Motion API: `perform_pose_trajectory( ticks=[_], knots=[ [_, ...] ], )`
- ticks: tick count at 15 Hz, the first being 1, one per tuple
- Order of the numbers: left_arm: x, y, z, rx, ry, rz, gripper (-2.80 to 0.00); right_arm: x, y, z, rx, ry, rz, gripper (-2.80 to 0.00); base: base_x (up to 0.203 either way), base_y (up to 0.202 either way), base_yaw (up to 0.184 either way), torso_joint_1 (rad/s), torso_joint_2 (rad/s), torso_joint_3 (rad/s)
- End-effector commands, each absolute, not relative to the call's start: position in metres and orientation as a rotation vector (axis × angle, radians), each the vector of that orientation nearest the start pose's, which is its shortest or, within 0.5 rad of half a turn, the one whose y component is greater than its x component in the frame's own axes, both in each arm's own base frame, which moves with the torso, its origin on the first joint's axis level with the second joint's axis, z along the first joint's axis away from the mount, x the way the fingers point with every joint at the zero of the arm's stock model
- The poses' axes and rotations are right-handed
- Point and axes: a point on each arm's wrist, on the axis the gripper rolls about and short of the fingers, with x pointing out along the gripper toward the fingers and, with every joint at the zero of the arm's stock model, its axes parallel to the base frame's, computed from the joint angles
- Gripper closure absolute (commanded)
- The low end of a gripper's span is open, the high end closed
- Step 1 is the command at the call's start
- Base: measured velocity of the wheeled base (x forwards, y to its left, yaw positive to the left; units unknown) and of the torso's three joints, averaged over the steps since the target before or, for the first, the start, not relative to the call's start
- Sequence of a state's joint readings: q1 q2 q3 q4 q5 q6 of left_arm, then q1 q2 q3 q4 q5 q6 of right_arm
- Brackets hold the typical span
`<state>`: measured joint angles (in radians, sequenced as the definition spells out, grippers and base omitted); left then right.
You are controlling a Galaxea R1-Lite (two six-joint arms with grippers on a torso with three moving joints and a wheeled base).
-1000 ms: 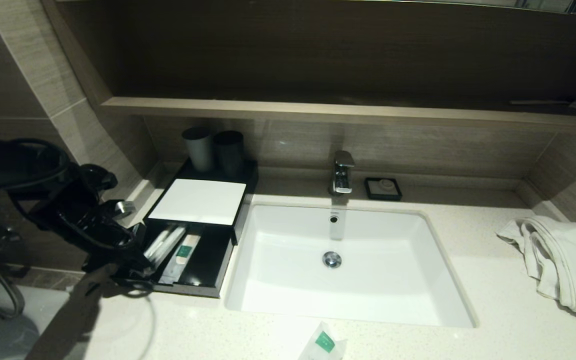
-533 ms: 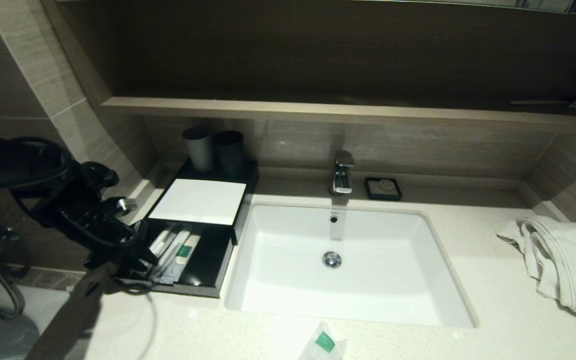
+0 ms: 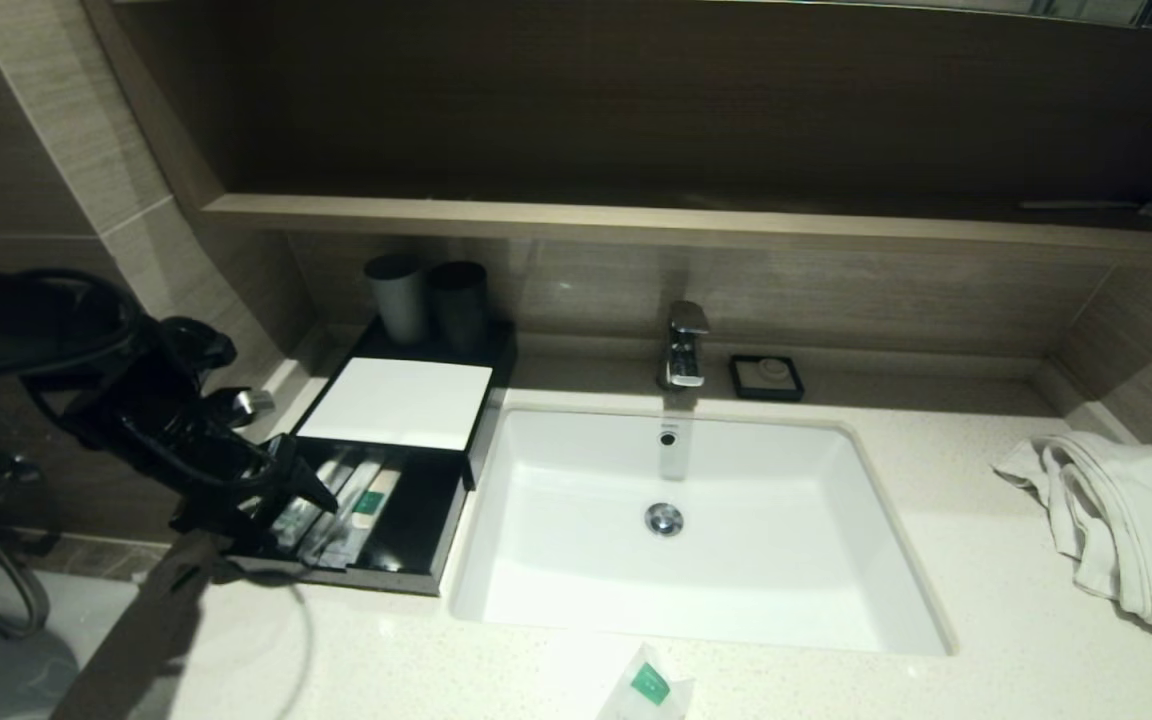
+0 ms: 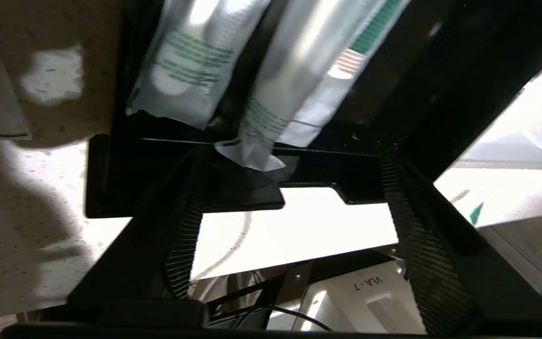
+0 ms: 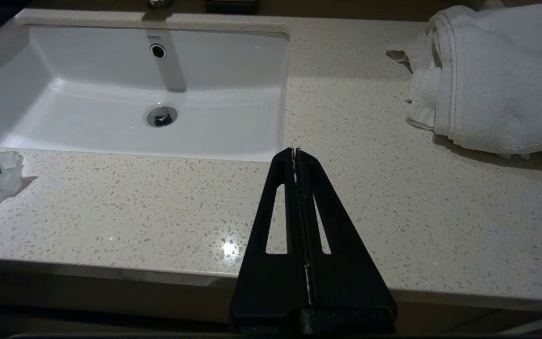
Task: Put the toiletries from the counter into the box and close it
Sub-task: Place the bathroom toiletry into the drawer, then pick up the bathroom toiletry
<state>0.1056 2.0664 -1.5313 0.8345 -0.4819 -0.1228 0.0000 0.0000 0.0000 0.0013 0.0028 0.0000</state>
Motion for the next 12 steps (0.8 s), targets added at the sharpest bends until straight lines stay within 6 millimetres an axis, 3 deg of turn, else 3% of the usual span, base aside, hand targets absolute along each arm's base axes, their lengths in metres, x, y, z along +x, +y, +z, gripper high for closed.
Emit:
perform_pose_trajectory(
  ticks=[1,5,12],
  knots=[
    [0.347,0.026,0.148,-0.520,1.328,-0.261,-2.80,-0.023,0.000,0.075,0.000,0.002,0.003,0.00,0.000,0.000,0.000,0.000,0.00,0.000],
    [0.338,0.017,0.166,-0.520,1.287,-0.323,-2.80,-0.023,0.000,0.075,0.000,0.002,0.003,0.00,0.000,0.000,0.000,0.000,0.00,0.000],
    [0.303,0.011,0.210,-0.465,1.165,-0.346,-2.80,-0.023,0.000,0.075,0.000,0.002,0.003,0.00,0.000,0.000,0.000,0.000,0.00,0.000]
  ],
)
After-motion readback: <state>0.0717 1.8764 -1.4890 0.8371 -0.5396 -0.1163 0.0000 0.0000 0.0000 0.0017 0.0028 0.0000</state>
